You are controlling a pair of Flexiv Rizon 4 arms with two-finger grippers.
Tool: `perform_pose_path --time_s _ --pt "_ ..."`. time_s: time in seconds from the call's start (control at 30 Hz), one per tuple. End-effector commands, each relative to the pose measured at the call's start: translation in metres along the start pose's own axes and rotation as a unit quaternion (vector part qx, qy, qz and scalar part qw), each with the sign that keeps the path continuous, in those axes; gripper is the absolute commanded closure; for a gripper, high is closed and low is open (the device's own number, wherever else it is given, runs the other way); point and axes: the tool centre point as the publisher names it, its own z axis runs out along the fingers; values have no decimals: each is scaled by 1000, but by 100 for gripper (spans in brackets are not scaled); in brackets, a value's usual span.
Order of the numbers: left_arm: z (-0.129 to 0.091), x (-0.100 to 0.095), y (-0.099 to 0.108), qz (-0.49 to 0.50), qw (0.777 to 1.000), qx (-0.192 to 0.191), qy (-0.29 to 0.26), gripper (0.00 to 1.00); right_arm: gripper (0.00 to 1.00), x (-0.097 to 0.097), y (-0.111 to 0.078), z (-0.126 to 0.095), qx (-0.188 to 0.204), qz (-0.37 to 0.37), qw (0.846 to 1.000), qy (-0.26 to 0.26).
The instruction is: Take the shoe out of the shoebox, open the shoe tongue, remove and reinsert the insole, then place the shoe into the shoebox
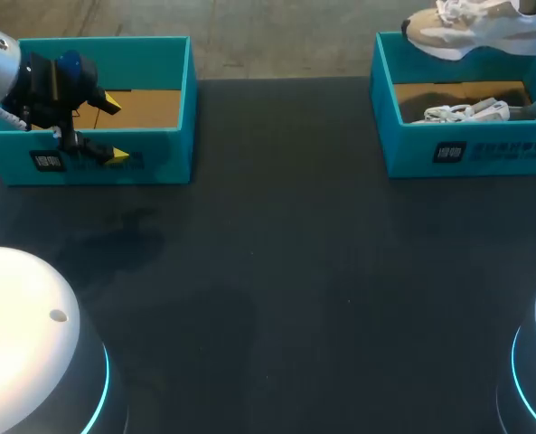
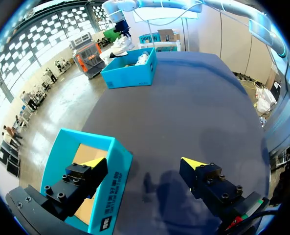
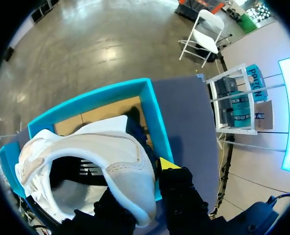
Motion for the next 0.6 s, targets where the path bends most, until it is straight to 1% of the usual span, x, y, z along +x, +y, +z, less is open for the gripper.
perform_pose_path --time_s 0.03,0.27,0.33,0.6 --pt "0 0 0 0 1000 -1 1 0 100 2 -6 6 -4 1 1000 -4" --pt "0 0 0 0 1000 -1 1 0 100 3 -12 20 6 0 1000 -7" --pt "0 0 0 0 1000 -1 1 0 100 3 -13 24 10 -1 1000 -15" --pt "0 0 0 0 1000 -1 1 0 100 5 -18 33 16 -3 1000 -22"
